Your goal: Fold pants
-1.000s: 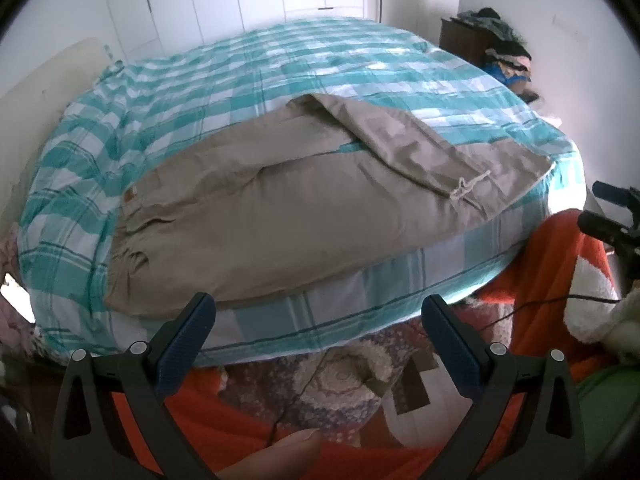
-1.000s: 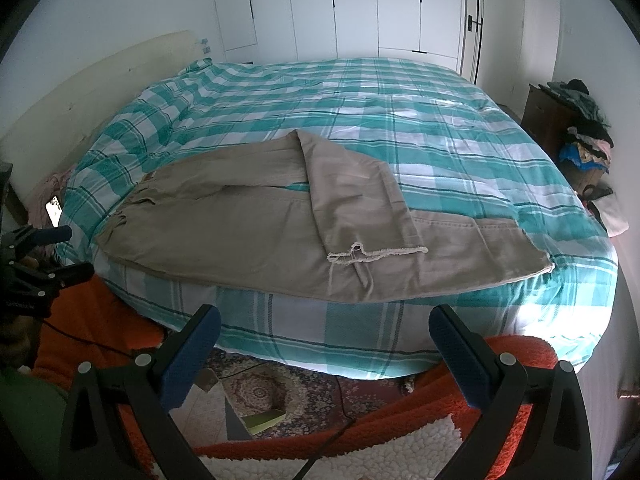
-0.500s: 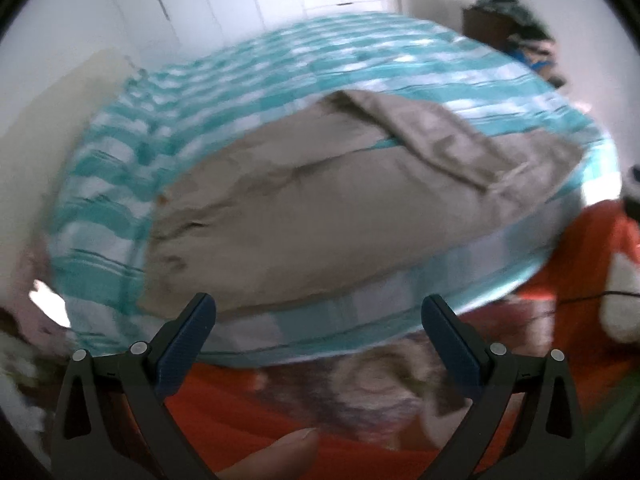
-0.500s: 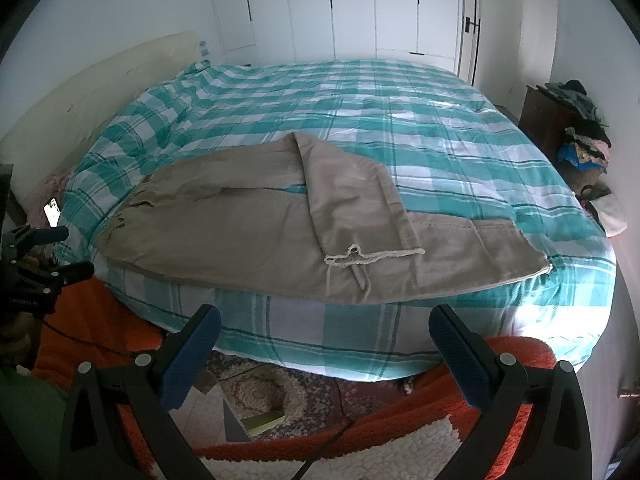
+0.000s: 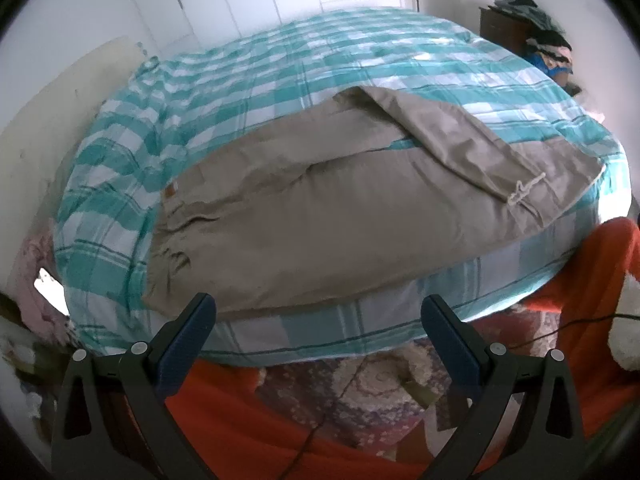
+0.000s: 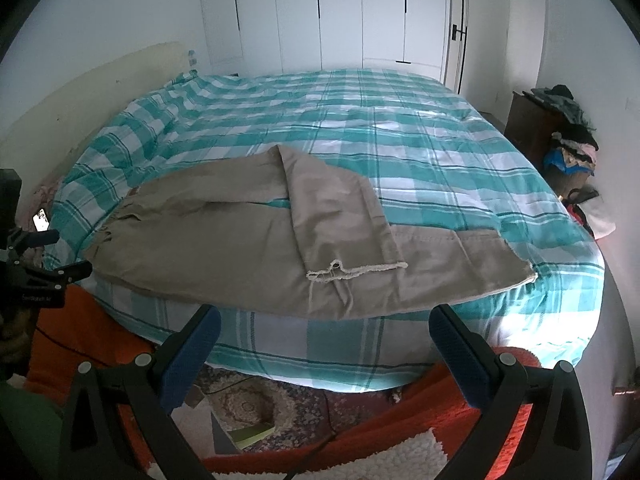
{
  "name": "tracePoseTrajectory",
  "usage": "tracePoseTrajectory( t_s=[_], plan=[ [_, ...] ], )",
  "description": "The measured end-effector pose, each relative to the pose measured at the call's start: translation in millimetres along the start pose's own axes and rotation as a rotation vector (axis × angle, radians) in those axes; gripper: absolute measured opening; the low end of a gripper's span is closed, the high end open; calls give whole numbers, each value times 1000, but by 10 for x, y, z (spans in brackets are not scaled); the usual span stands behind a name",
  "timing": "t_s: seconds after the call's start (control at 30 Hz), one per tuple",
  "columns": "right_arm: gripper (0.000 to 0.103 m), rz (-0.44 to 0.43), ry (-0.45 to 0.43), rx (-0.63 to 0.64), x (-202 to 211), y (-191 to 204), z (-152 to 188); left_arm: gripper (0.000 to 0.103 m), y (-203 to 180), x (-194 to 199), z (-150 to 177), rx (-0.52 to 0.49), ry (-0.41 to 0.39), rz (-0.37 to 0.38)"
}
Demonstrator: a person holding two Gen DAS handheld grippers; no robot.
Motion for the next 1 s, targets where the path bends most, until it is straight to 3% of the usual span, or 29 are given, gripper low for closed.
tracePoseTrajectory(
  t_s=[0.9, 1.0],
  plan=[
    [103, -22, 40, 47, -175, 126, 67, 102, -49, -130, 65, -4, 45, 26],
    [103, -32, 14, 87, -224, 167, -16, 102, -64, -155, 52, 12, 44, 44]
  ],
)
Point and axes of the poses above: each gripper's, at about its wrist camera, not at the fingertips, and x roughly against the way its jaws point, y to its left, z to its underside, the point moved 10 cm from there along -x, roughly the way its jaws point, and after that the axes turned 7 degrees about -x, right-handed, at the moved point
